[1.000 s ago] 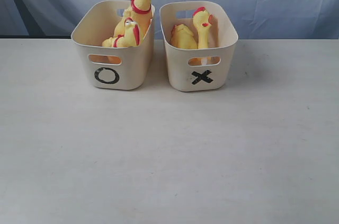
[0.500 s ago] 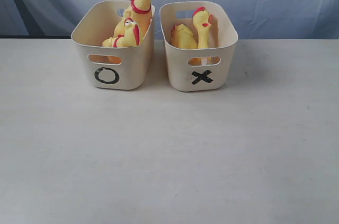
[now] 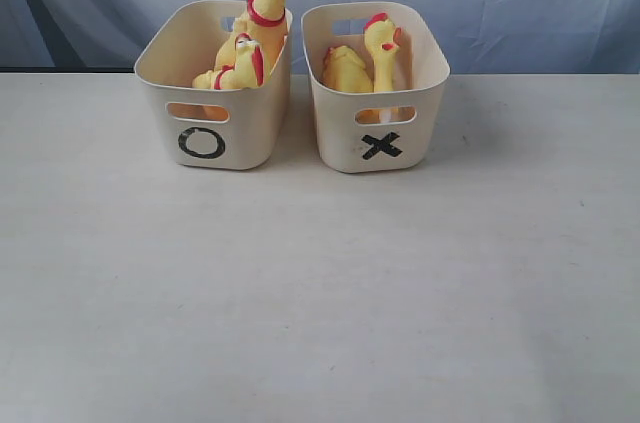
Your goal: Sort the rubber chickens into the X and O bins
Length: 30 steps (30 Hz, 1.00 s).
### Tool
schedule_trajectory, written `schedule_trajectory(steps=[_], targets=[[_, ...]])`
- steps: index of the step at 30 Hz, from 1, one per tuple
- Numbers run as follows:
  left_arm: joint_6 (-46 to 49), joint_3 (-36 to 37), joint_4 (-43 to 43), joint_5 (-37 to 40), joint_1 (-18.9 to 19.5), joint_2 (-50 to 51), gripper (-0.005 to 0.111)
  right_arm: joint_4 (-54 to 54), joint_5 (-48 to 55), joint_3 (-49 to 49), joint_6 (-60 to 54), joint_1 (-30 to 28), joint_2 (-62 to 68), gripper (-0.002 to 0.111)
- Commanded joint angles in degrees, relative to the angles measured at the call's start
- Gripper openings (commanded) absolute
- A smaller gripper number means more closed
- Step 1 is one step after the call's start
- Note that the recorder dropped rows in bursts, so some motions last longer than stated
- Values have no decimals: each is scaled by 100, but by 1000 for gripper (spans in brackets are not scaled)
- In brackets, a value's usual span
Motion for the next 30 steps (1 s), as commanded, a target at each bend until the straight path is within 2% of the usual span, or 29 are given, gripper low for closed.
schedule_trajectory(steps=[1,4,7,10,12,16,20,26,28,30], targets=[[-1,22,-21,-66,-50,-27,0,-26,128,16,-30,-31,-37,0],[-1,22,-712,-66,-50,-27,0,-26,128,67,-30,-31,-37,0],[-1,22,-2171,-66,-50,-27,0,-11,128,402,-30,-31,-37,0],[-1,22,-3811,-66,-50,-27,0,742,306,485,-30,-31,-37,0],[-1,22,-4455,-66,-50,-27,0,1033,375,485,-30,-31,-37,0],[-1,22,-4546,18,-50,-27,0,1034,365,485,-30,-31,-37,0],[-1,22,-4622,621,-50,-27,0,1034,365,485,-30,-31,-37,0],[-1,22,-4622,2587,-50,-27,0,2038,1361,485,-30,-31,-37,0],[-1,22,-4622,3086,-50,-27,0,2080,1441,485,-30,-31,-37,0],[22,22,-4622,3190,-50,-27,0,2126,1450,485,-30,-31,-37,0]])
